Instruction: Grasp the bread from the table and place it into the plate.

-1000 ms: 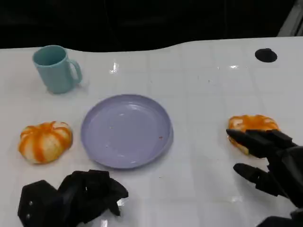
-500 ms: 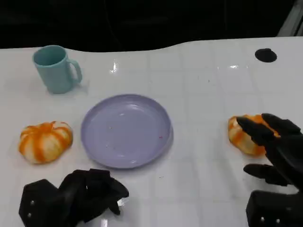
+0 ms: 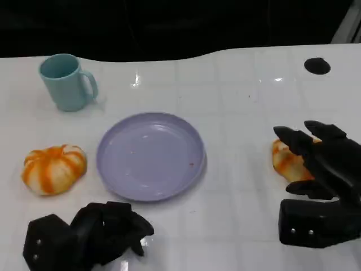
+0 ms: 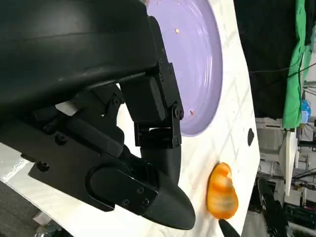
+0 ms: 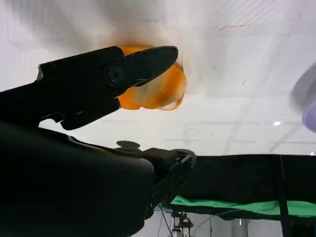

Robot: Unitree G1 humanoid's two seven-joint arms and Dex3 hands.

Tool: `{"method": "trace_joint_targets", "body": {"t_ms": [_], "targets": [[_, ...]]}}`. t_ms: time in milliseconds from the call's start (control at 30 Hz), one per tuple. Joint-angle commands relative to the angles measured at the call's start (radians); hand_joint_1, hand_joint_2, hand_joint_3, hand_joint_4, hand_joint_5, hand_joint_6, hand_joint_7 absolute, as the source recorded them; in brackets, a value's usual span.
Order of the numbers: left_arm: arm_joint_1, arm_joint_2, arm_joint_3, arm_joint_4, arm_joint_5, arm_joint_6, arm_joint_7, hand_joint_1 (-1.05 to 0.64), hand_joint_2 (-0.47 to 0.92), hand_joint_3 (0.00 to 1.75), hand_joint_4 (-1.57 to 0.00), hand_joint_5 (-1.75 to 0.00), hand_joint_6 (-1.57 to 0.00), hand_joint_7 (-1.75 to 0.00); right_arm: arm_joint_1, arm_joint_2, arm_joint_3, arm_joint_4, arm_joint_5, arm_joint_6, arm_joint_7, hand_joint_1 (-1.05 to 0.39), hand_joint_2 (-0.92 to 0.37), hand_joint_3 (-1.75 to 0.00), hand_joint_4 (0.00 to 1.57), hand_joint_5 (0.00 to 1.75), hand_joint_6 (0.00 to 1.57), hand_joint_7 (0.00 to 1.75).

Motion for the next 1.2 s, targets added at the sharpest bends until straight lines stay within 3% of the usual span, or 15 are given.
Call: {"method": "trace_joint_targets", "body": {"t_ms": [33,600,700,767,833,867,933,967,1067,1133,1200], "targets": [[0.017,0.008,0.004,-0.007,0.008,0.004,0.013,-1.04,0.83,0.0,-0.9,-1.5,-1.4,-0.57,-0.046,0.004,0.021,0.061,0.002,0.016,0.007,-0.4,-0.82,0.0,0.1,0.19,0.27,0.03],[0.034,0.01,0.002,-0.027,0.006,-0.005,0.007,-1.04,0.84,0.01,-0.89,-1.5,-1.39,-0.59,-0.123,0.007,0.07,0.249,0.021,0.018,-0.018,-0.38,-0.86,-0.01,0.19,0.18,0.33,0.02],[0.035,0.01,0.002,-0.028,0.004,-0.004,0.005,-1.04,0.84,0.0,-0.9,-1.5,-1.39,-0.59,-0.131,0.008,0.067,0.277,0.031,0.002,-0.048,-0.33,-0.88,-0.01,0.37,0.18,0.47,0.05],[0.035,0.01,0.001,-0.028,0.005,-0.005,0.006,-1.04,0.84,0.0,-0.9,-1.5,-1.39,-0.59,-0.132,0.02,0.049,0.304,0.059,-0.037,-0.108,-0.21,-0.89,0.0,0.71,0.19,0.74,0.09],[0.037,0.009,0.001,-0.033,0.005,-0.001,0.009,-1.03,0.84,0.01,-0.9,-1.5,-1.39,-0.59,-0.138,0.029,0.039,0.348,0.086,-0.095,-0.179,-0.09,-0.89,-0.01,1.04,0.33,1.03,0.14],[0.038,0.009,0.001,-0.036,0.005,0.002,0.01,-1.03,0.84,0.01,-0.9,-1.5,-1.39,-0.6,-0.143,0.029,0.04,0.371,0.093,-0.123,-0.207,-0.03,-0.91,-0.06,1.08,0.73,1.22,0.16],[0.039,0.009,0.001,-0.039,0.006,0.005,0.011,-1.03,0.84,0.0,-0.89,-1.5,-1.38,-0.6,-0.157,0.025,0.053,0.414,0.086,-0.167,-0.256,0.01,-0.88,-0.17,1.02,1.28,1.35,0.22],[0.039,0.009,0.001,-0.039,0.007,0.005,0.012,-1.02,0.84,0.01,-0.89,-1.5,-1.38,-0.6,-0.163,0.023,0.06,0.433,0.079,-0.187,-0.284,0.0,-0.81,-0.3,0.97,1.53,1.33,0.36],[0.039,0.009,0.001,-0.04,0.007,0.004,0.013,-1.03,0.84,0.01,-0.88,-1.5,-1.38,-0.6,-0.178,0.024,0.072,0.486,0.068,-0.243,-0.375,0.0,-0.51,-0.85,0.92,1.72,0.97,1.23],[0.037,0.009,0.002,-0.035,0.007,0.002,0.012,-1.03,0.84,0.0,-0.88,-1.5,-1.38,-0.6,-0.186,0.027,0.083,0.509,0.058,-0.259,-0.428,0.0,-0.43,-0.95,0.9,1.74,0.89,1.42],[0.036,0.008,0.001,-0.035,0.009,0.005,0.014,-1.03,0.84,0.0,-0.88,-1.5,-1.38,-0.6,-0.192,0.03,0.09,0.521,0.053,-0.261,-0.462,0.0,-0.4,-0.99,0.9,1.75,0.85,1.49]]}}
